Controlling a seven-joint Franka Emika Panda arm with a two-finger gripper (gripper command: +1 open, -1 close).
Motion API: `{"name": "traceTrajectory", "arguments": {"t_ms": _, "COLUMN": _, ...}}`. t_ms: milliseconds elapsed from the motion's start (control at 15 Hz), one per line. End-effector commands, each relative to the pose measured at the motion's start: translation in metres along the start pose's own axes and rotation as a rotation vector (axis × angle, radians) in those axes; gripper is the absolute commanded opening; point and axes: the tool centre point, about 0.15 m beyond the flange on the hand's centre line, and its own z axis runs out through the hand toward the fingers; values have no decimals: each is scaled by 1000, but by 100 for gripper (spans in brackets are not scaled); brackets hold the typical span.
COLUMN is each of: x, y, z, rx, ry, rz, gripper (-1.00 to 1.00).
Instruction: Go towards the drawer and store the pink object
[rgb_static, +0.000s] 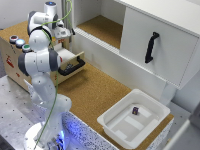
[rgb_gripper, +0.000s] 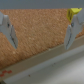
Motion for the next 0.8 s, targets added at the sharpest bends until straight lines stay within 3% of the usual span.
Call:
{"name": "traceTrajectory", "arguments": {"t_ms": 0, "x": 51, "y": 0, "z": -18, "rx": -20, "ry": -169, "rz": 62, "gripper": 100}}
{"name": "traceTrajectory", "arguments": {"t_ms": 67, "x": 58, "y": 5, "z": -19, "rx": -47, "ry": -173, "rz": 71, "gripper": 100}}
{"name": "traceTrajectory", "arguments": {"t_ms": 267, "x": 72, "y": 29, "z": -28, "rx": -52, "ry": -173, "rz": 90, "gripper": 100}}
{"name": "traceTrajectory", "arguments": {"t_ms": 733, "x": 95, "y": 73, "z": -22, "rx": -38, "ry": -160, "rz": -30, "gripper": 100}}
